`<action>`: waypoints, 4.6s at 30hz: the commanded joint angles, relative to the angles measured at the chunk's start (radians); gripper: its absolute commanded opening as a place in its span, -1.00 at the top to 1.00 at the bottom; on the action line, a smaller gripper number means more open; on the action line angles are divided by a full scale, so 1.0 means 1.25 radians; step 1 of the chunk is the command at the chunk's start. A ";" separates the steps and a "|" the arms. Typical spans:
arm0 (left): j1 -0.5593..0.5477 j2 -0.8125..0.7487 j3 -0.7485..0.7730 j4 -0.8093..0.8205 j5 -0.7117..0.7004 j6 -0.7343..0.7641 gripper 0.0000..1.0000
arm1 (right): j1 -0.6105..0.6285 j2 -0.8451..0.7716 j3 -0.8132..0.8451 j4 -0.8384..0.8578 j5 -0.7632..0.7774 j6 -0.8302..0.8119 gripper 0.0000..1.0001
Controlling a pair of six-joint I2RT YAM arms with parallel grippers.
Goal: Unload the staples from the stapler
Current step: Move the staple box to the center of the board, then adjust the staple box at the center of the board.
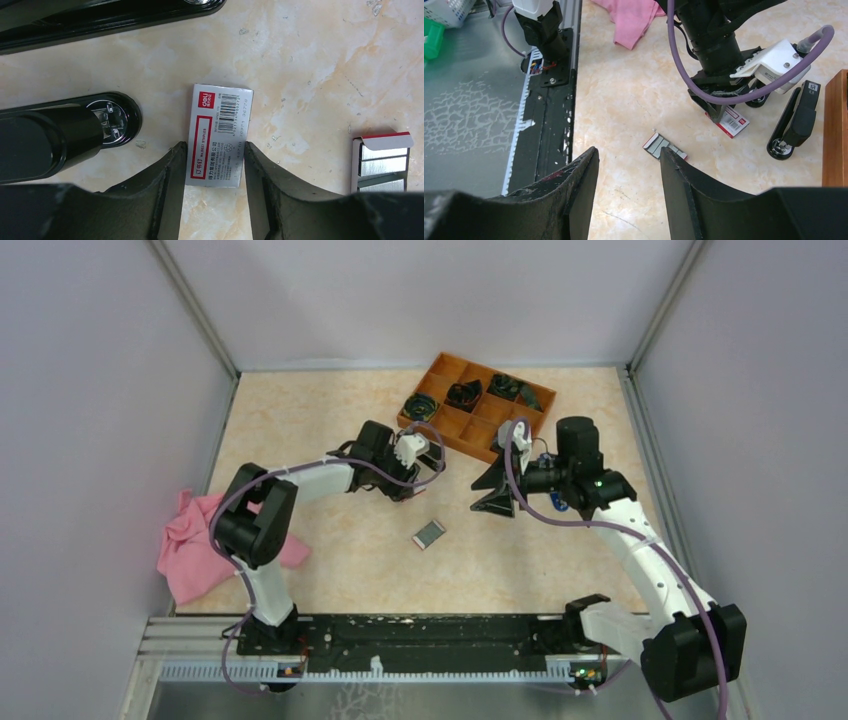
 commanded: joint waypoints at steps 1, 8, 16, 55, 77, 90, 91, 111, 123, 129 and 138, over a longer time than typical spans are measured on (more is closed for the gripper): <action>-0.011 -0.021 -0.033 0.000 -0.028 -0.005 0.03 | -0.010 -0.009 0.007 0.037 -0.029 0.004 0.02; -0.025 -0.085 -0.087 0.014 -0.022 -0.031 0.09 | -0.016 -0.008 0.005 0.040 -0.033 0.008 0.02; -0.039 -0.208 -0.203 0.037 -0.042 -0.105 0.05 | -0.018 -0.005 0.002 0.040 -0.034 0.005 0.02; -0.161 -0.258 -0.420 0.379 -0.225 -0.686 0.25 | -0.041 -0.011 -0.002 0.043 -0.051 0.009 0.02; -0.068 -0.383 -0.395 0.315 -0.165 -0.451 -0.13 | -0.046 -0.017 -0.002 0.044 -0.059 0.014 0.02; 0.007 -0.202 -0.171 0.169 -0.137 -0.328 -0.41 | -0.047 -0.025 -0.005 0.053 -0.068 0.023 0.02; 0.007 -0.178 -0.147 0.156 -0.126 -0.323 -0.41 | -0.047 -0.025 -0.006 0.054 -0.067 0.023 0.02; -0.003 0.015 0.026 0.015 -0.081 -0.306 -0.17 | -0.047 -0.017 -0.008 0.057 -0.069 0.026 0.02; -0.005 -0.030 -0.022 0.006 -0.032 -0.333 0.12 | -0.047 -0.020 -0.009 0.060 -0.072 0.030 0.01; -0.007 -0.082 -0.076 0.015 -0.016 -0.347 0.16 | -0.047 -0.020 -0.010 0.061 -0.072 0.031 0.02; -0.011 -0.151 -0.121 0.044 0.021 -0.355 -0.07 | -0.047 -0.017 -0.013 0.065 -0.073 0.033 0.02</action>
